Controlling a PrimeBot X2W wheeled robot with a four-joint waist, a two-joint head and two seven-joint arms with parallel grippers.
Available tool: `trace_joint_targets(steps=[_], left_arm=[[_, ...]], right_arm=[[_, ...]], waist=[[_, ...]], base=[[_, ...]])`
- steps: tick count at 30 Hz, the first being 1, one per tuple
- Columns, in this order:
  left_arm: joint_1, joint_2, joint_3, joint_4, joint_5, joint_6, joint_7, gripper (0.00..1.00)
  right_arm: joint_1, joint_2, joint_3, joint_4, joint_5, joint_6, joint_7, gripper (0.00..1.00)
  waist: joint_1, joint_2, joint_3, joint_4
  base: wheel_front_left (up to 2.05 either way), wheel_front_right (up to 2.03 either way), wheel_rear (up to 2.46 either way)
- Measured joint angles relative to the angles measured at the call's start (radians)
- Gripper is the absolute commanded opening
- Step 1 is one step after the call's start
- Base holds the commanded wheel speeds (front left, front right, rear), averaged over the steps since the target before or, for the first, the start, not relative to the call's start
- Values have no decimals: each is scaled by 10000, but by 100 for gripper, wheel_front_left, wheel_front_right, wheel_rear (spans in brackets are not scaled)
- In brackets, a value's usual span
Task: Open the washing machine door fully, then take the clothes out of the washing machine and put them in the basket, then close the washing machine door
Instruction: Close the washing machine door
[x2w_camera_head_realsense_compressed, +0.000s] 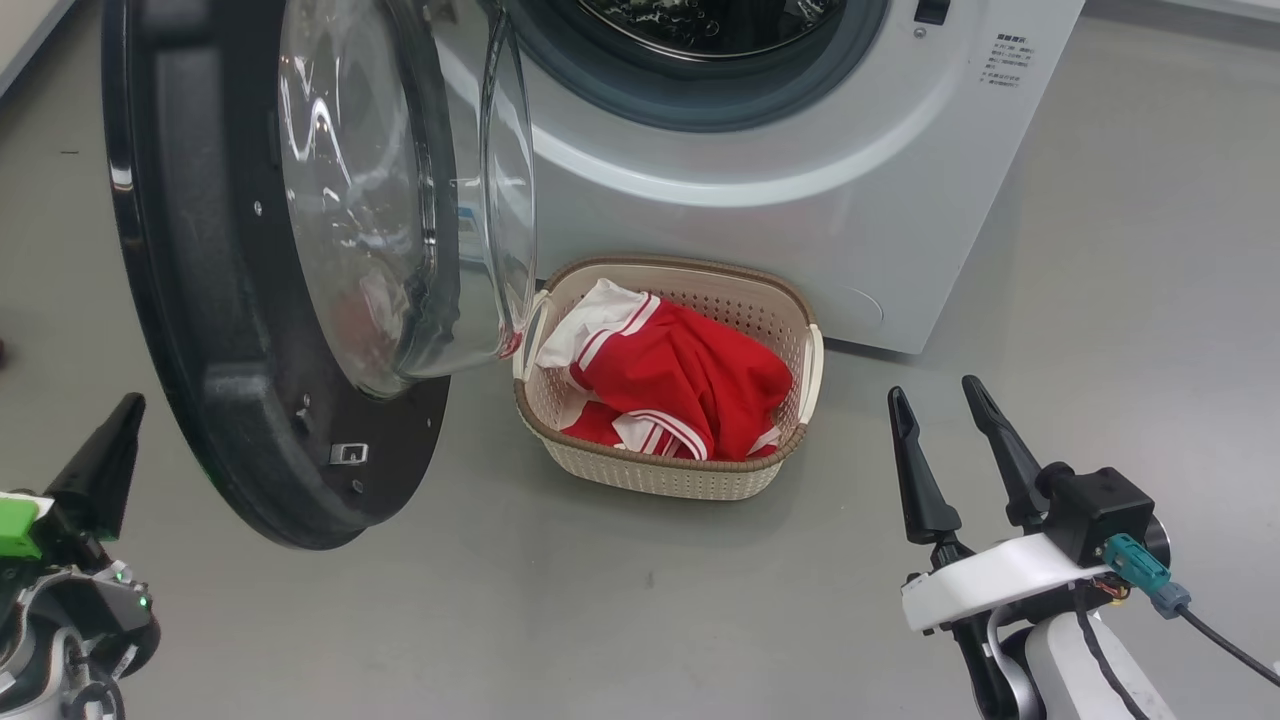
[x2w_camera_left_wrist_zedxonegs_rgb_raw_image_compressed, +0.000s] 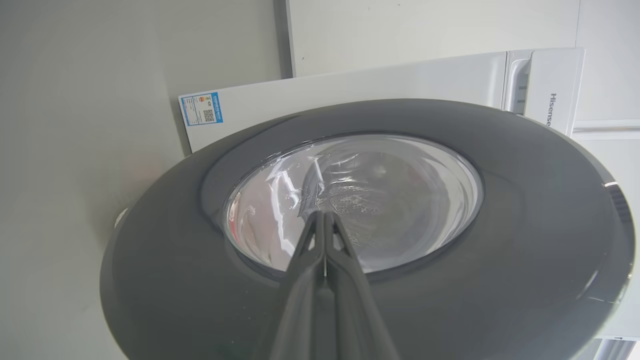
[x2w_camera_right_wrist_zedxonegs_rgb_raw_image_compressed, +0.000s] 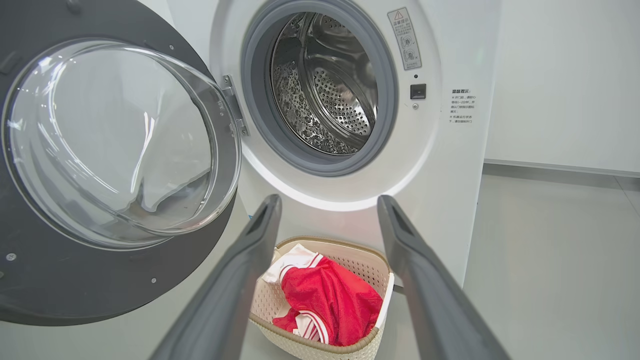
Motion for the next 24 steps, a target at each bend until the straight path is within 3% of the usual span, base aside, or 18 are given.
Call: trace_joint_targets(steps=[8,18,24], left_arm=[[-177,-391,92,-303,-1256,458,1120,0],[-179,-529,-4,-825,-2322,593,2136,0],[-128,-508,-249,-1208,-2426,602,2744,0]], right_arm=[[-6,0,-27,4,-8,2,0,100],[-8,0,-58,13,-10,2,0,100],[-9,2,-59,21,-10,2,0,100]], waist=[[0,0,27,-28],[0,0,44,-47],[0,0,50,-55]], base=[[0,0,0],[0,0,0],[0,0,0]])
